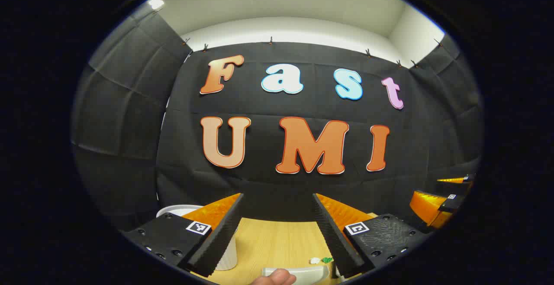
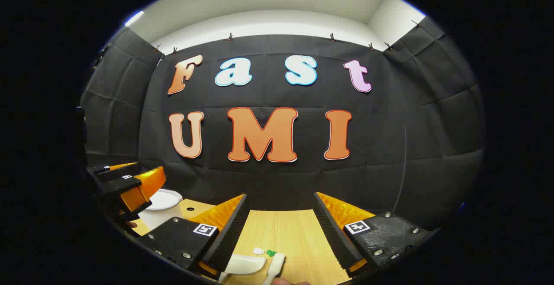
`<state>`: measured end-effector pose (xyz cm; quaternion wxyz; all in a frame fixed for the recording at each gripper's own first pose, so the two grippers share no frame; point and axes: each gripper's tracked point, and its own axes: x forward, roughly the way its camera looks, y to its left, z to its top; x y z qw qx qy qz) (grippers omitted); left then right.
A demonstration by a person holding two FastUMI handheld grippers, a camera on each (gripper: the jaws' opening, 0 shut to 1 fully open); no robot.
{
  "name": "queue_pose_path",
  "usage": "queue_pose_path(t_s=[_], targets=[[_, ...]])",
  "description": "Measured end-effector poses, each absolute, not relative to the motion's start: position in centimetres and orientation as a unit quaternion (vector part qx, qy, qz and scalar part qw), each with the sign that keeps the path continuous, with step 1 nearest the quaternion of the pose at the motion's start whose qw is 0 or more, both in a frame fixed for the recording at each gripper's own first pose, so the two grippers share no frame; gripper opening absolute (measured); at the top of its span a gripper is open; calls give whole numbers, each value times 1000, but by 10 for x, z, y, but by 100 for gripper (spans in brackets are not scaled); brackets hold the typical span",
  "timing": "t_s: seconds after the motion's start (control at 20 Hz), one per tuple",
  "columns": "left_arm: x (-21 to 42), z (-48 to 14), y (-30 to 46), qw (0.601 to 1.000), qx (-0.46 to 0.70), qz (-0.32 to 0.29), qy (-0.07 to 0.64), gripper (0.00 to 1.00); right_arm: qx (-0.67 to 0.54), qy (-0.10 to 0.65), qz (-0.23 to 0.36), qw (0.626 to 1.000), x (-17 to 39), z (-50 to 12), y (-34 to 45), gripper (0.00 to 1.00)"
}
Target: Pick up the small broom and dustpan from the desktop, sweep the trash into the dustpan with the broom, and then empty the trash into the garbage bin.
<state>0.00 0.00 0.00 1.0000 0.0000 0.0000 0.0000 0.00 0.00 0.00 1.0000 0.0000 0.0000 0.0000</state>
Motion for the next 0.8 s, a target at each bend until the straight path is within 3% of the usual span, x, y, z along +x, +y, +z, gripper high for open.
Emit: queue_pose_path(t_s=[0.15, 0.45, 0.8], targets=[[1, 4, 7, 1000, 1, 20, -11, 96, 2, 6, 11, 1000, 6, -6, 4, 92], [-2, 11, -11, 999, -17, 44, -6, 94, 2, 9, 25, 1000, 6, -6, -5, 92], [11, 31, -38, 998, 25, -19, -49, 94, 9, 24, 34, 999, 9, -15, -18, 92]])
